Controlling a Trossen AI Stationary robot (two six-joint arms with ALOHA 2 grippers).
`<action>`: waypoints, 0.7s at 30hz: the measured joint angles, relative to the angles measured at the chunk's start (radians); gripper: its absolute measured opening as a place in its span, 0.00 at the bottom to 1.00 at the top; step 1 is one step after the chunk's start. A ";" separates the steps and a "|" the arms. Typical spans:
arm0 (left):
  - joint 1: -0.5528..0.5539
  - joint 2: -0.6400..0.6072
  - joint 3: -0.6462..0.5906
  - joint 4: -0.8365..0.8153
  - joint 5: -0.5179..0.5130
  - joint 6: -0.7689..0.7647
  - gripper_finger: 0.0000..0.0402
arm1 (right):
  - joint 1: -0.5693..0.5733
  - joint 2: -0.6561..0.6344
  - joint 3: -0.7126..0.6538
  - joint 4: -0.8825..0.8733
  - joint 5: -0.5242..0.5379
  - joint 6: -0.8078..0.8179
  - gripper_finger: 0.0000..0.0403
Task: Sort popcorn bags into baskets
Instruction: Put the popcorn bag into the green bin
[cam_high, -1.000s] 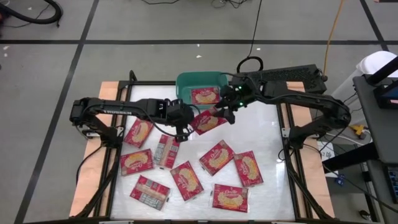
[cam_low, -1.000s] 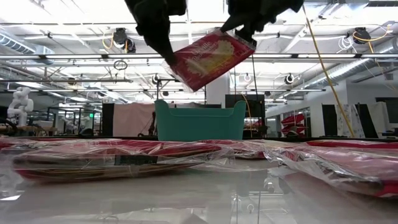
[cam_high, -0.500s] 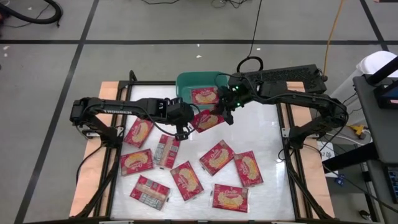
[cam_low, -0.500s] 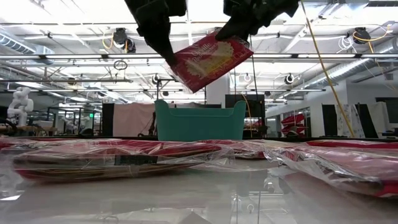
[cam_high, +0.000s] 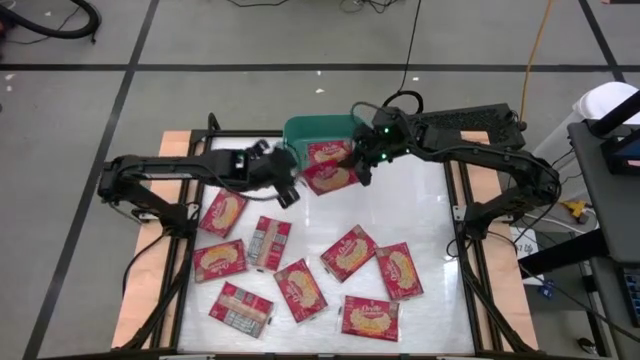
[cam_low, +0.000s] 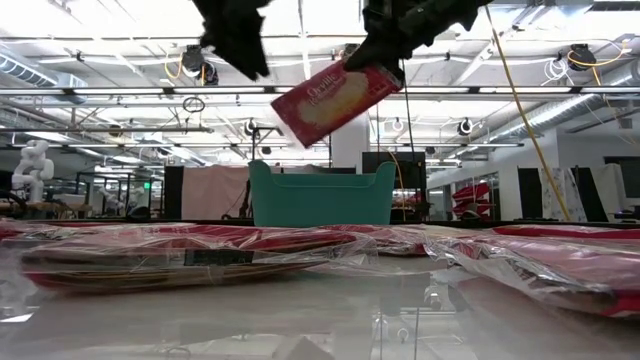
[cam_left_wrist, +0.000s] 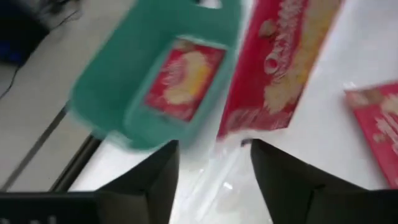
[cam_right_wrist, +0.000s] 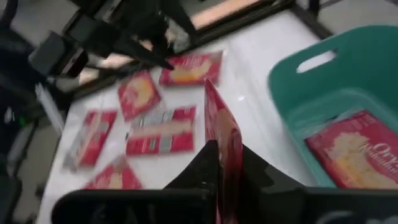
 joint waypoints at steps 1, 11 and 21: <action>0.007 -0.020 0.000 -0.029 -0.015 -0.035 0.53 | -0.010 -0.002 0.000 0.011 0.000 0.027 0.02; 0.101 -0.156 -0.002 -0.235 -0.072 -0.191 0.45 | -0.087 -0.002 0.000 0.245 0.079 0.260 0.02; 0.201 -0.191 -0.028 -0.247 -0.067 -0.220 0.36 | -0.234 0.003 0.001 0.414 -0.005 0.290 0.02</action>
